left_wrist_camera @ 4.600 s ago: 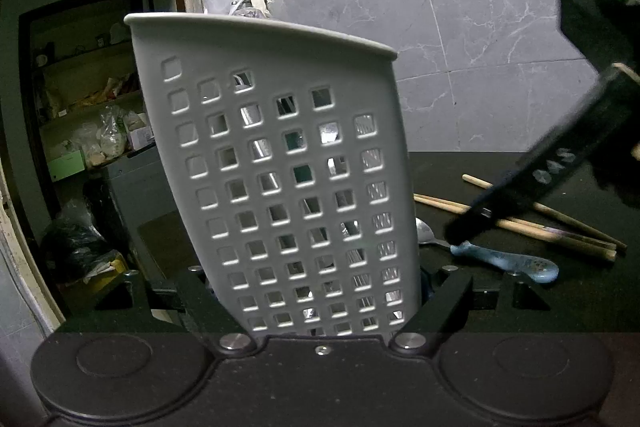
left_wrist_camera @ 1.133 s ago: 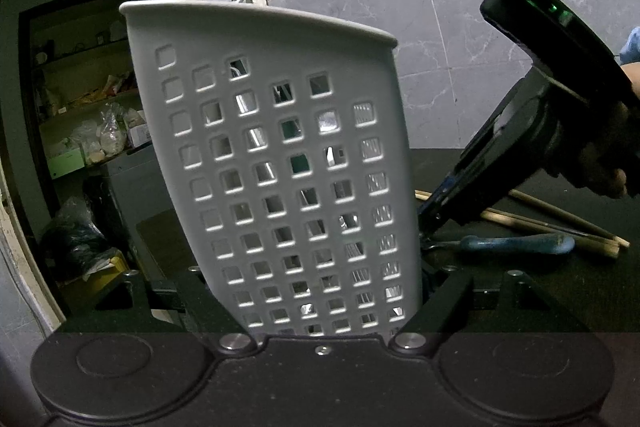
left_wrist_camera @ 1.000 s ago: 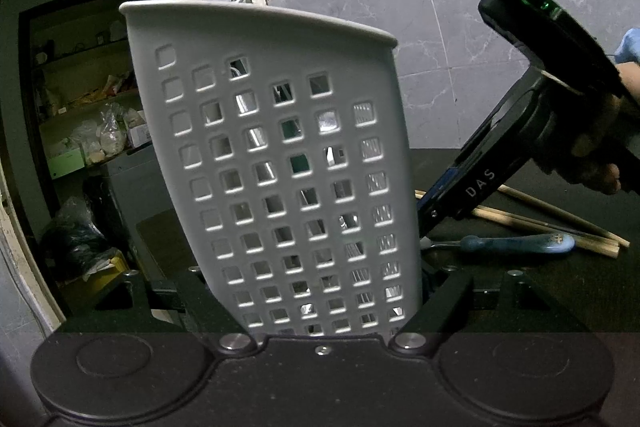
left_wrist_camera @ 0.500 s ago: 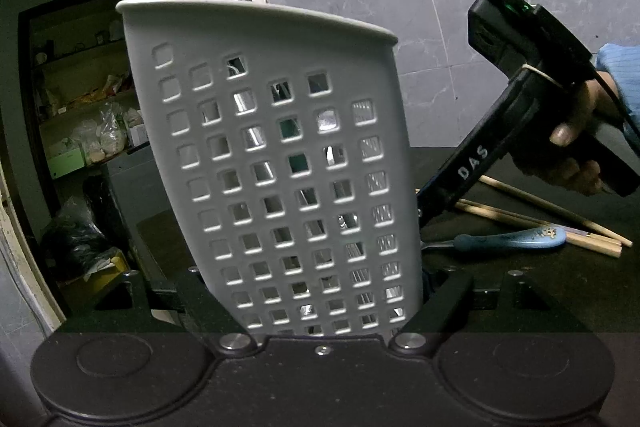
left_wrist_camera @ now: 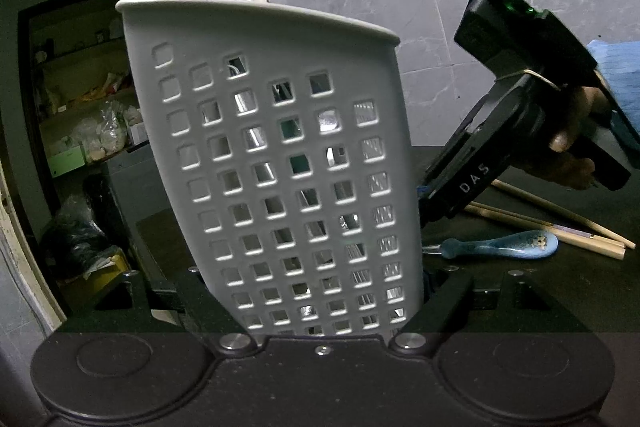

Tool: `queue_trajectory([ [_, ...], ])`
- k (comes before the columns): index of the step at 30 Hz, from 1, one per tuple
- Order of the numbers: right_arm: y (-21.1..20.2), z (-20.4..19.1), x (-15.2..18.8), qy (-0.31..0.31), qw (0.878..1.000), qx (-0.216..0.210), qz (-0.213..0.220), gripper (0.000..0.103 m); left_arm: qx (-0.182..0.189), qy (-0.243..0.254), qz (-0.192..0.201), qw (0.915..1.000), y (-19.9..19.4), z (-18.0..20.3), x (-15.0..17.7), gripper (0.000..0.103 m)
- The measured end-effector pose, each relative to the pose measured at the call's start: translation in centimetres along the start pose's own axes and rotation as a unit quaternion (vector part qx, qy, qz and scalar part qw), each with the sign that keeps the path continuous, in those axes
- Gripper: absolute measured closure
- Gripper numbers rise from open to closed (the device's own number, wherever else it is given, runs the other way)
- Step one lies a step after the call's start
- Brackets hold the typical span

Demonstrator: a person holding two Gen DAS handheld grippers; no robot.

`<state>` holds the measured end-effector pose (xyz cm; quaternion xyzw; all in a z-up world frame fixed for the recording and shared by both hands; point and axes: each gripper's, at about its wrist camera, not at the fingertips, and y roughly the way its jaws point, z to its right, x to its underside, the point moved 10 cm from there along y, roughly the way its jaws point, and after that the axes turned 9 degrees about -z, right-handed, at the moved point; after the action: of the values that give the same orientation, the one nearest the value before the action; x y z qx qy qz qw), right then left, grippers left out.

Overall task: Organize utensils
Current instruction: 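Carry the blue-handled spoon over the basket rim with the right gripper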

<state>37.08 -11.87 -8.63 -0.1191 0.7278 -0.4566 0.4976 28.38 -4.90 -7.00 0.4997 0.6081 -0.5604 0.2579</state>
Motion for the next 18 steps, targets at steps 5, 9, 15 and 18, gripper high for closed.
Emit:
queue_trajectory([
  [5,-0.7,-1.9,0.5,-0.041,0.994,0.099,0.002,0.096,0.000,0.000,0.000,1.0000,0.0,0.0,0.0,0.022],
  [9,-0.8,-5.1,1.7,-0.137,0.961,0.239,-0.012,0.096,0.000,-0.001,0.000,1.0000,0.0,0.0,0.0,0.022],
  [15,-0.4,-8.2,2.6,-0.186,0.940,0.287,-0.013,0.096,0.001,0.000,-0.001,1.0000,0.0,0.0,0.1,0.022],
  [18,-0.3,-8.8,2.9,-0.196,0.934,0.298,-0.017,0.095,0.001,-0.001,-0.001,1.0000,0.0,0.0,0.1,0.022],
])
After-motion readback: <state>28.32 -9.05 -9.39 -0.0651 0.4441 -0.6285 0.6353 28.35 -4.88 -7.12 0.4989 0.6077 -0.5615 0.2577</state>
